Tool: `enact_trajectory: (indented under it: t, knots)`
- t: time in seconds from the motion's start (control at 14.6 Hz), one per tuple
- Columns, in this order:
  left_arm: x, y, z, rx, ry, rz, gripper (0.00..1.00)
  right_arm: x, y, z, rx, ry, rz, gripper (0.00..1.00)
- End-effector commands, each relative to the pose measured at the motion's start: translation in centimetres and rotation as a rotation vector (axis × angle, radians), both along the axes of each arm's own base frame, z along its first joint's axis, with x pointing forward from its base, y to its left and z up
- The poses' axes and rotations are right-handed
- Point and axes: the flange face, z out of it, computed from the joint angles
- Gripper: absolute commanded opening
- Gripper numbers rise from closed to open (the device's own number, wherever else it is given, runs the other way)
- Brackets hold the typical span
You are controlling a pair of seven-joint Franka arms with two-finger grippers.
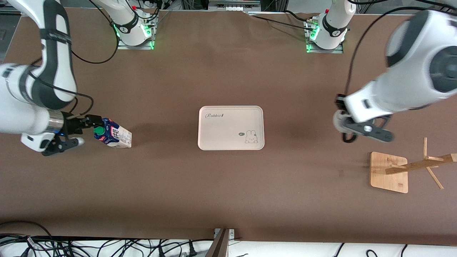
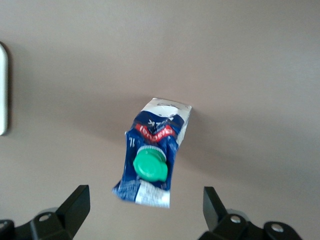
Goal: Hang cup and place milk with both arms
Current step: 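Set the carton on the table while the left gripper carries the mug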
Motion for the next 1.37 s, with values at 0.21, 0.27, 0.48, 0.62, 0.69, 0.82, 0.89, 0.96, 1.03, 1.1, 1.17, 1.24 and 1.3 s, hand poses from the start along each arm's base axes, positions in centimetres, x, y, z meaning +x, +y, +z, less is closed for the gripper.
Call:
enact_trajectory:
  t: [0.21,0.27,0.48,0.62,0.69,0.82,0.89,0.96,1.03,1.1,1.17,1.24,1.3]
  knots:
    - [1.1,8.0,0.4,0.06,-0.002,0.108,0.0,-0.4,-2.7,8.7,-0.08,-0.037,0.021,1.0]
    - [1.7,10.2,-0.1,0.045,-0.013,0.143,0.0,-0.3,-2.8,9.5,-0.11,-0.039,0.031,1.0]
    - [2.9,11.6,-0.1,0.043,-0.08,0.168,0.0,-0.2,-3.1,11.0,-0.143,-0.061,0.044,1.0]
    - [3.5,12.9,-0.1,0.041,-0.121,0.163,0.0,-0.5,-3.9,11.9,-0.143,-0.066,0.037,1.0]
    - [4.2,13.6,-0.4,0.035,-0.153,0.148,0.0,-0.9,-4.0,12.6,-0.138,-0.064,0.034,1.0]
    - [5.2,14.9,-0.8,0.027,-0.206,0.11,0.0,-1.5,-5.6,14.5,-0.129,-0.092,0.012,1.0]
    - [5.3,14.9,-0.9,0.024,-0.211,0.1,0.0,-1.9,-6.7,15.5,-0.101,-0.113,-0.002,1.0]
    - [5.4,15.7,-1.1,0.024,-0.209,0.109,0.0,-2.5,-7.5,16.8,-0.082,-0.14,-0.005,1.0]
    - [5.4,16.5,-1.5,0.022,-0.203,0.122,0.0,-2.5,-8.0,16.9,-0.098,-0.144,0.006,1.0]
    - [5.3,17.5,-1.6,0.018,-0.199,0.138,0.0,-2.6,-7.9,17.2,-0.119,-0.153,0.022,1.0]
    - [5.2,18.0,-1.8,0.016,-0.195,0.15,0.0,-3.1,-7.9,17.6,-0.158,-0.155,0.041,1.0]
    - [5.2,18.1,-1.9,0.016,-0.19,0.156,0.0,-3.6,-7.3,18.4,-0.178,-0.162,0.062,1.0]
    - [5.1,18.2,-1.8,0.002,-0.188,0.165,0.0,-4.0,-6.8,18.3,-0.176,-0.165,0.069,1.0]
